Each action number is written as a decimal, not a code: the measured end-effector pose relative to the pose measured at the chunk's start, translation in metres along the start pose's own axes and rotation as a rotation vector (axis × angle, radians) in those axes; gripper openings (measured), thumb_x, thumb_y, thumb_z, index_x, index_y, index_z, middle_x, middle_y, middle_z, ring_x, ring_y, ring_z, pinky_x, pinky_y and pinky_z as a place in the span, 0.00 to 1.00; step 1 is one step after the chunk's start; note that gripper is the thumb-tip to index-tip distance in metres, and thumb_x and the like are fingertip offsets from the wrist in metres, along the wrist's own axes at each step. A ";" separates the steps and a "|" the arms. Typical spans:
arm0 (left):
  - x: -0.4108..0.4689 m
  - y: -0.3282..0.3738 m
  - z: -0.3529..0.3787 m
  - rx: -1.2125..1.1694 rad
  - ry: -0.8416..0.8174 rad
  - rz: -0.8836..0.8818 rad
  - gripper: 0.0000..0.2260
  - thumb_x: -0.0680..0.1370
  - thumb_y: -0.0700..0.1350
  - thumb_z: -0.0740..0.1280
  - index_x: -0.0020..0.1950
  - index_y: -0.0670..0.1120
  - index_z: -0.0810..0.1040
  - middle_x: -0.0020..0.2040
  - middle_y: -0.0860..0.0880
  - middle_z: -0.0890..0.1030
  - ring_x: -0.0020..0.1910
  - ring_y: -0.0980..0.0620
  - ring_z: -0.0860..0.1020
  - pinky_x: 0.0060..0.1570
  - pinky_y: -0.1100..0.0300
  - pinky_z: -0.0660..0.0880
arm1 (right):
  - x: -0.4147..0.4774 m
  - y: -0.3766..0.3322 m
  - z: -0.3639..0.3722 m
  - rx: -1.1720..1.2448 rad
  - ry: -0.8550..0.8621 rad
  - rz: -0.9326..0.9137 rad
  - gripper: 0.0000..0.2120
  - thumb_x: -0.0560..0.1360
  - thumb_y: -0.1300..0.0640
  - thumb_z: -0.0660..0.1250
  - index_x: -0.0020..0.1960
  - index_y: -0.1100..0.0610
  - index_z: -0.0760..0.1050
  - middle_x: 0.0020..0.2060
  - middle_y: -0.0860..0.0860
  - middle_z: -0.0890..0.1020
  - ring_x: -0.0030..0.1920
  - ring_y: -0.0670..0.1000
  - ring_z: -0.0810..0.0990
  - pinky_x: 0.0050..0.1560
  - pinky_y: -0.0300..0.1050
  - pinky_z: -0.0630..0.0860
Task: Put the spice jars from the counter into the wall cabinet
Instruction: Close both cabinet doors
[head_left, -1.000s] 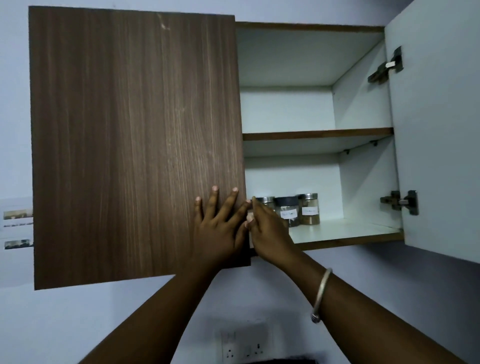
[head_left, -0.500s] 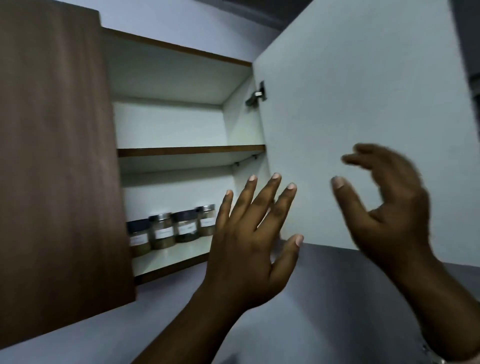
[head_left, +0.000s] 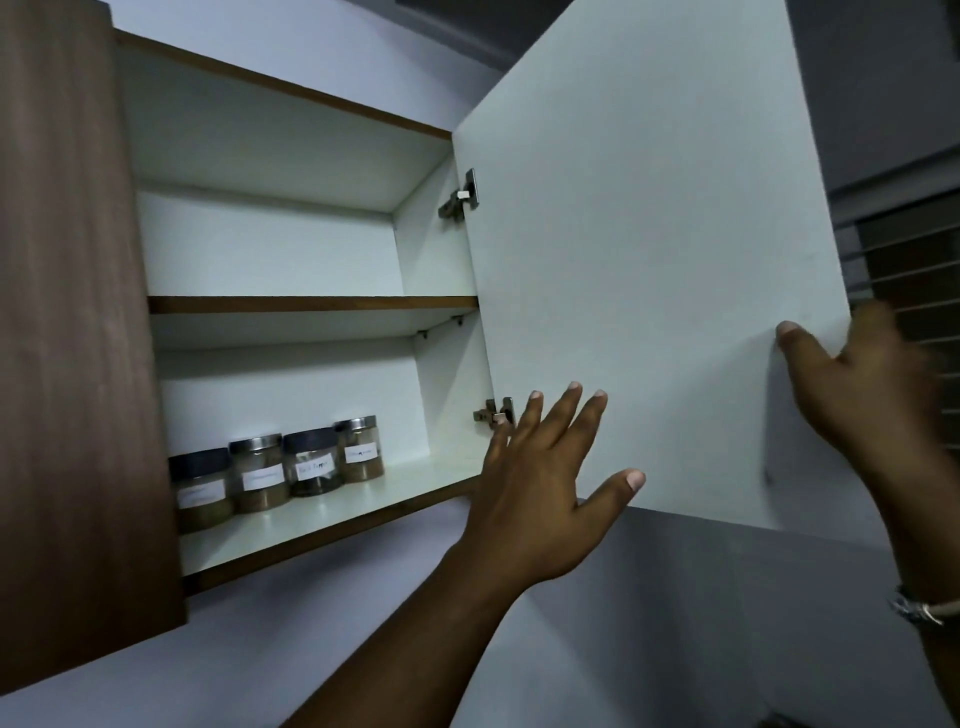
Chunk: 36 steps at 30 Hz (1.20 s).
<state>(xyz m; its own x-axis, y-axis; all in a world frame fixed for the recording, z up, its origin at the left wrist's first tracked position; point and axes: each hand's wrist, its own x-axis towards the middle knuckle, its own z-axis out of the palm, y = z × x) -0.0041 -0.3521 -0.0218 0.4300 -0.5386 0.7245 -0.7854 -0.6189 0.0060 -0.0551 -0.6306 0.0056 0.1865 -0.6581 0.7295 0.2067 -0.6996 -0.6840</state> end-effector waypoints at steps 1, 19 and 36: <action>0.000 0.003 -0.003 -0.022 -0.003 0.012 0.32 0.81 0.69 0.54 0.83 0.63 0.50 0.84 0.62 0.47 0.83 0.55 0.42 0.81 0.41 0.48 | -0.004 -0.002 -0.002 0.055 -0.004 -0.012 0.31 0.73 0.30 0.59 0.65 0.51 0.69 0.56 0.57 0.83 0.54 0.66 0.81 0.54 0.64 0.79; -0.101 -0.024 -0.135 -0.645 0.555 -0.255 0.30 0.78 0.55 0.66 0.80 0.56 0.64 0.66 0.68 0.78 0.67 0.69 0.75 0.68 0.64 0.74 | -0.252 -0.196 0.127 0.689 -0.509 -0.650 0.33 0.83 0.35 0.44 0.84 0.45 0.40 0.84 0.49 0.43 0.84 0.52 0.41 0.80 0.63 0.48; -0.167 -0.213 -0.230 0.896 0.158 -0.512 0.34 0.82 0.66 0.43 0.85 0.52 0.45 0.85 0.49 0.42 0.83 0.44 0.39 0.81 0.41 0.44 | -0.286 -0.254 0.270 0.166 -0.571 -0.793 0.35 0.79 0.29 0.41 0.83 0.41 0.46 0.84 0.54 0.48 0.83 0.63 0.46 0.76 0.73 0.50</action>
<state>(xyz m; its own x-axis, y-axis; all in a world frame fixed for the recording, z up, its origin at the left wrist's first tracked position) -0.0111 0.0006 0.0145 0.5044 -0.0515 0.8619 0.1204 -0.9843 -0.1292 0.0981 -0.1894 -0.0275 0.3617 0.2470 0.8990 0.5957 -0.8030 -0.0191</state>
